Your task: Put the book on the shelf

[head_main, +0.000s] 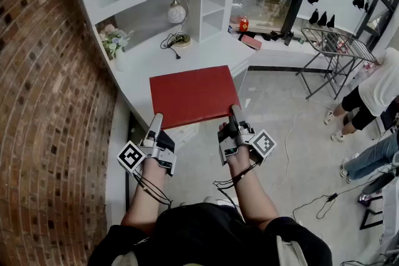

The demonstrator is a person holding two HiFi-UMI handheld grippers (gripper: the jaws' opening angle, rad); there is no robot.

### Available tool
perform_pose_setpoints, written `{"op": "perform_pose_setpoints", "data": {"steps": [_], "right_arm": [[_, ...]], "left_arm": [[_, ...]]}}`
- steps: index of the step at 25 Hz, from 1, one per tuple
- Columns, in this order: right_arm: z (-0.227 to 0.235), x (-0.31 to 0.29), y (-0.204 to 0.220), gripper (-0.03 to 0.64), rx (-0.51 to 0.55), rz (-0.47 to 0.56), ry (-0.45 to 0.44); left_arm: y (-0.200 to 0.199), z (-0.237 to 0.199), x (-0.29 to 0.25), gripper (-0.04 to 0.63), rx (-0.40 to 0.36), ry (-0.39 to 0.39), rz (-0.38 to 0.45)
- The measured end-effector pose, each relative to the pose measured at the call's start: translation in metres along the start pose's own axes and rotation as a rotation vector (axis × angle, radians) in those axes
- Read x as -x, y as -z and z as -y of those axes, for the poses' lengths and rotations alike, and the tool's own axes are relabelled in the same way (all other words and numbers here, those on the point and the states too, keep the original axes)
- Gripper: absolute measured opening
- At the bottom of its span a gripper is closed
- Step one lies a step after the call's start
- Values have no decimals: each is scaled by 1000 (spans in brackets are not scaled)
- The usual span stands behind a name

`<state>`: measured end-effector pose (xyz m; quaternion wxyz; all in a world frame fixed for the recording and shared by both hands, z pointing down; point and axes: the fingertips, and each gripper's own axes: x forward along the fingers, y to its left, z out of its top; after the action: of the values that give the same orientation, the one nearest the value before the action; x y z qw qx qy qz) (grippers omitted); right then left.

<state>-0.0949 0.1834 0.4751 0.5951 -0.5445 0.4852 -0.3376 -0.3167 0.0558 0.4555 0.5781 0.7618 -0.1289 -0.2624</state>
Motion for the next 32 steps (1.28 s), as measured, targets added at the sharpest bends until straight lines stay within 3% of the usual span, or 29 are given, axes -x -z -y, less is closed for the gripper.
{"op": "perform_pose_setpoints", "data": {"steps": [5, 20, 32], "right_arm": [[-4, 4, -9, 241, 12, -5, 4], [6, 10, -35, 241, -11, 2, 11], [6, 14, -90, 241, -11, 4, -18]], "left_arm": [[12, 4, -2, 247, 30, 7, 6], [37, -1, -15, 250, 17, 0, 1], [81, 5, -46, 250, -9, 11, -2]]}}
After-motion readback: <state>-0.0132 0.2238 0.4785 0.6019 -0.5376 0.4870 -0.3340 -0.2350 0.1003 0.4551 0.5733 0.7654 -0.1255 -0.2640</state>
